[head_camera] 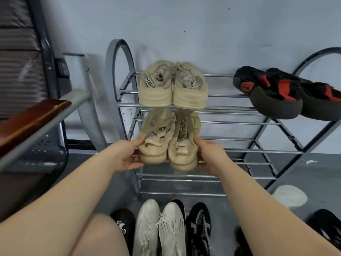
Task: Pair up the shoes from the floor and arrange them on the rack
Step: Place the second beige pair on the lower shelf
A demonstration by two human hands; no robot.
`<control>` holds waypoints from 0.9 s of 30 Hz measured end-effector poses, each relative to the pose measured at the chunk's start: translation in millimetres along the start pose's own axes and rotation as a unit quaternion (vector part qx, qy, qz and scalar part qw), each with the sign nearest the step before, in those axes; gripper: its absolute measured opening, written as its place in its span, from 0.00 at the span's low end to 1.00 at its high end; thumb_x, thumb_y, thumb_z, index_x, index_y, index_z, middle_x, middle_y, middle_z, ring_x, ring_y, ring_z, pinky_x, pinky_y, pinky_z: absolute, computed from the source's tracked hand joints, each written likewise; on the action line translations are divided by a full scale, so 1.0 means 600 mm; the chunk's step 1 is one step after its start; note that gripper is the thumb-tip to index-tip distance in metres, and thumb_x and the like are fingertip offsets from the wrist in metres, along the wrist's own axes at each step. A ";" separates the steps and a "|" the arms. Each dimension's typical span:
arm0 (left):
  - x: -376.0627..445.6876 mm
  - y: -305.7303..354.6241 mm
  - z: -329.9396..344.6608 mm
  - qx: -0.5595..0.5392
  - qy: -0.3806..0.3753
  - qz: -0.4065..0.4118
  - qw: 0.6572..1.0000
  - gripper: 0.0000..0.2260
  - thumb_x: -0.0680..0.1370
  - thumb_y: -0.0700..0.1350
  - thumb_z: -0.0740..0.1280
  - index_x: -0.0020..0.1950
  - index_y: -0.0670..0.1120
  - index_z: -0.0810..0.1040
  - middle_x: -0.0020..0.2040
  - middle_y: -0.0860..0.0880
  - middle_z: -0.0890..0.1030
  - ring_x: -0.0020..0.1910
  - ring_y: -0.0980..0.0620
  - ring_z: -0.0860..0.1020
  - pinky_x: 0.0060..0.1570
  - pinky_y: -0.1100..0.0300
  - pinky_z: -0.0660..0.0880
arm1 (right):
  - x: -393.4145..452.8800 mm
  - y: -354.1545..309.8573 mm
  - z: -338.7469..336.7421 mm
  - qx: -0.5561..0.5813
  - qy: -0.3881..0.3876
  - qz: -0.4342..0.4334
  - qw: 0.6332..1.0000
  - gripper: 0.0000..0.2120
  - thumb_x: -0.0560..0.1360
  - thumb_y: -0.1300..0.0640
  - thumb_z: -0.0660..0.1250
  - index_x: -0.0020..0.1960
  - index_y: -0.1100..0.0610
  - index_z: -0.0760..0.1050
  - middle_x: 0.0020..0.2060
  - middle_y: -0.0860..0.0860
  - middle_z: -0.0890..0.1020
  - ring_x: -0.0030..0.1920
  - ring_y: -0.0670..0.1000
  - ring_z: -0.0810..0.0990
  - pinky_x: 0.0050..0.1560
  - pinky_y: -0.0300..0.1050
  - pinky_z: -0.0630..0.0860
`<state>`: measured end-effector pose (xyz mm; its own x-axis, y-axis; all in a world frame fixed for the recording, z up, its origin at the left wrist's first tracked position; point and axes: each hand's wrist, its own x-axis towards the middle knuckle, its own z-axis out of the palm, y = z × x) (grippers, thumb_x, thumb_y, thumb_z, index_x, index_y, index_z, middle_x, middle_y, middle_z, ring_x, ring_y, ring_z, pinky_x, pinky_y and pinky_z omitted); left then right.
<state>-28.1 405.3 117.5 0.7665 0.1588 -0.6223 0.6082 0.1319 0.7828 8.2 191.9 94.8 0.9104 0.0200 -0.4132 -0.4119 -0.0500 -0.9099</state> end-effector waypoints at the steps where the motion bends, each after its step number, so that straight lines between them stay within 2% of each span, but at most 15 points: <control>1: 0.004 -0.002 -0.004 -0.004 0.011 -0.004 1.000 0.11 0.78 0.53 0.63 0.46 0.45 0.75 0.42 0.48 0.77 0.40 0.50 0.76 0.44 0.54 0.76 | 0.005 0.001 0.009 -0.007 0.000 -0.006 1.000 0.15 0.79 0.47 0.62 0.45 0.57 0.78 0.45 0.57 0.83 0.42 0.55 0.80 0.49 0.54 0.79; 3: 0.011 -0.007 -0.009 -0.005 0.027 -0.009 1.000 0.11 0.78 0.53 0.63 0.45 0.45 0.74 0.42 0.48 0.77 0.40 0.50 0.76 0.47 0.53 0.76 | 0.010 0.006 0.023 -0.024 -0.004 -0.010 1.000 0.15 0.78 0.46 0.62 0.43 0.56 0.78 0.45 0.57 0.83 0.42 0.55 0.80 0.49 0.55 0.79; 6: 0.020 -0.015 -0.015 -0.005 0.032 -0.007 0.999 0.11 0.78 0.52 0.63 0.45 0.45 0.74 0.43 0.47 0.77 0.41 0.50 0.76 0.50 0.51 0.76 | 0.013 0.015 0.032 -0.042 -0.001 -0.009 0.999 0.15 0.78 0.45 0.63 0.43 0.56 0.78 0.44 0.56 0.82 0.41 0.55 0.80 0.44 0.51 0.80; 8: 0.025 -0.019 -0.016 -0.001 0.024 -0.004 1.000 0.11 0.79 0.52 0.62 0.50 0.44 0.75 0.44 0.47 0.78 0.41 0.49 0.77 0.52 0.51 0.74 | 0.013 0.017 0.029 -0.049 0.005 -0.007 0.999 0.17 0.78 0.44 0.62 0.45 0.57 0.78 0.44 0.56 0.82 0.41 0.54 0.79 0.41 0.48 0.80; 10: 0.025 -0.020 -0.017 0.012 0.011 0.005 1.000 0.13 0.79 0.51 0.62 0.58 0.44 0.74 0.46 0.47 0.78 0.43 0.48 0.78 0.54 0.51 0.75 | 0.010 0.018 0.023 -0.059 0.004 -0.010 0.998 0.17 0.77 0.43 0.62 0.51 0.57 0.78 0.44 0.55 0.82 0.42 0.54 0.79 0.44 0.51 0.80; 13: 0.029 -0.024 -0.029 0.052 -0.007 0.022 0.998 0.25 0.77 0.54 0.65 0.70 0.44 0.67 0.55 0.46 0.79 0.49 0.46 0.80 0.51 0.52 0.77 | 0.005 0.025 0.015 -0.054 -0.034 -0.021 0.998 0.17 0.74 0.43 0.67 0.53 0.56 0.79 0.46 0.54 0.83 0.46 0.54 0.82 0.52 0.56 0.80; 15: 0.028 -0.028 -0.038 0.116 -0.014 0.038 0.992 0.35 0.72 0.56 0.70 0.75 0.47 0.60 0.63 0.45 0.77 0.54 0.45 0.80 0.46 0.55 0.79 | -0.002 0.031 0.011 -0.056 -0.088 -0.035 0.994 0.24 0.67 0.43 0.73 0.57 0.56 0.79 0.50 0.53 0.84 0.50 0.53 0.83 0.55 0.56 0.79; 17: 0.024 -0.035 -0.040 0.204 -0.022 0.061 0.977 0.42 0.68 0.57 0.74 0.75 0.49 0.58 0.65 0.48 0.75 0.56 0.48 0.79 0.45 0.57 0.79 | -0.010 0.034 0.005 -0.101 -0.128 -0.061 0.985 0.31 0.62 0.44 0.76 0.61 0.54 0.76 0.54 0.51 0.83 0.52 0.50 0.83 0.53 0.49 0.80; 19: 0.017 -0.038 -0.035 0.294 -0.041 0.092 0.950 0.40 0.65 0.56 0.77 0.71 0.50 0.63 0.64 0.54 0.74 0.58 0.52 0.76 0.49 0.58 0.76 | -0.019 0.036 -0.002 -0.212 -0.126 -0.109 0.963 0.32 0.63 0.47 0.78 0.64 0.51 0.72 0.57 0.49 0.80 0.54 0.47 0.80 0.49 0.37 0.77; 20: 0.010 -0.037 -0.030 0.334 -0.050 0.115 0.934 0.37 0.64 0.56 0.77 0.69 0.52 0.66 0.63 0.56 0.75 0.60 0.54 0.74 0.54 0.58 0.74 | -0.021 0.039 -0.006 -0.291 -0.103 -0.132 0.942 0.35 0.63 0.45 0.78 0.66 0.49 0.70 0.60 0.50 0.76 0.58 0.47 0.76 0.54 0.37 0.75; 22: 0.007 -0.035 -0.023 0.405 -0.045 0.159 0.899 0.37 0.61 0.60 0.77 0.68 0.53 0.70 0.62 0.55 0.76 0.64 0.52 0.73 0.67 0.56 0.67 | -0.026 0.042 -0.011 -0.431 -0.044 -0.160 0.887 0.42 0.61 0.40 0.77 0.70 0.47 0.65 0.65 0.53 0.69 0.67 0.53 0.67 0.66 0.45 0.67; 24: -0.001 -0.032 -0.015 0.458 -0.010 0.178 0.871 0.35 0.65 0.60 0.75 0.69 0.52 0.70 0.66 0.50 0.75 0.68 0.48 0.69 0.71 0.52 0.61 | -0.033 0.043 -0.009 -0.496 -0.001 -0.179 0.850 0.44 0.62 0.36 0.74 0.73 0.47 0.62 0.69 0.54 0.65 0.71 0.56 0.60 0.70 0.48 0.60; 27: -0.006 -0.031 -0.007 0.499 0.037 0.181 0.847 0.34 0.70 0.60 0.70 0.73 0.51 0.64 0.71 0.45 0.68 0.72 0.43 0.62 0.71 0.54 0.60 | -0.039 0.040 -0.004 -0.492 0.004 -0.204 0.846 0.43 0.64 0.35 0.72 0.74 0.46 0.61 0.71 0.51 0.66 0.73 0.56 0.57 0.72 0.49 0.56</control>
<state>-43.2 406.3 105.2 0.9475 0.0781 -0.3101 0.2360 -0.8251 0.5133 -23.2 187.8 82.7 0.9708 0.2299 -0.0694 0.1649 -0.8482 -0.5033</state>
